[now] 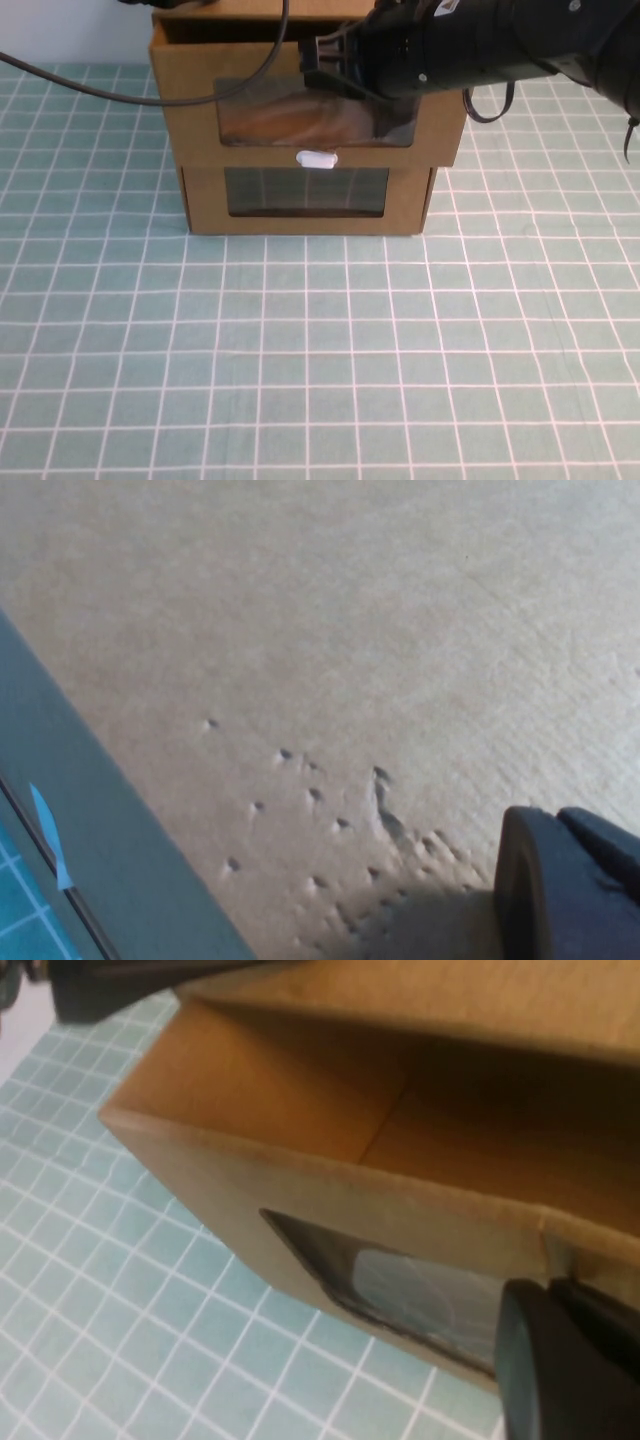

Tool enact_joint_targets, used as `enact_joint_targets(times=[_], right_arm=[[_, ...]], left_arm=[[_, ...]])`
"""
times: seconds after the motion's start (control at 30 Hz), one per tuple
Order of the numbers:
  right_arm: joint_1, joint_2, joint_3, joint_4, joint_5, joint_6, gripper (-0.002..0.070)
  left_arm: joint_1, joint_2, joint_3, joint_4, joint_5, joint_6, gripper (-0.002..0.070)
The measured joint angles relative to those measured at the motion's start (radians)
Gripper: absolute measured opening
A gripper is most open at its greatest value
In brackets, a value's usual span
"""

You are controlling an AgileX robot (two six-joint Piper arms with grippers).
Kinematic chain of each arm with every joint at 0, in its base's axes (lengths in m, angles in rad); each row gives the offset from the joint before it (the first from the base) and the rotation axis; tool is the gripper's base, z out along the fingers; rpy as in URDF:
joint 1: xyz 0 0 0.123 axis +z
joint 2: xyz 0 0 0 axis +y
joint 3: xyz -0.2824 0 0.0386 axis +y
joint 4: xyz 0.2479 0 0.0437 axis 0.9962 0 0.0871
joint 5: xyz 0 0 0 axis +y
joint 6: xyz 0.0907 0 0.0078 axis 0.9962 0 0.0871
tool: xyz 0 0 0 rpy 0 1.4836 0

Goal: Close the shoe box
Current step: Close the shoe box with your right arm

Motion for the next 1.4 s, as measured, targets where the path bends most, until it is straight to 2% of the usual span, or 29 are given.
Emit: enact_joint_targets(times=[0.4, 0.73, 1.03, 1.2, 1.4], right_arm=[[0.0, 0.055, -0.002, 0.02, -0.2, -0.018, -0.0011], [-0.025, 0.114, -0.035, 0.082, -0.241, -0.029, -0.0011], [-0.062, 0.13, -0.11, 0.079, -0.059, -0.03, -0.0011], [-0.069, 0.063, -0.112, 0.054, 0.106, -0.03, -0.0011], [-0.054, -0.078, -0.11, -0.12, 0.288, 0.069, -0.0011]], left_arm=[[0.0, 0.0, 0.0, 0.0, 0.0, -0.001, -0.0005], [0.0, 0.0, 0.0, 0.002, -0.002, -0.006, -0.0005], [0.0, -0.003, 0.0, 0.006, -0.002, -0.008, -0.0005], [0.0, -0.04, -0.001, 0.08, 0.033, -0.022, -0.0005], [0.0, -0.152, 0.004, 0.166, 0.06, -0.062, -0.0005]])
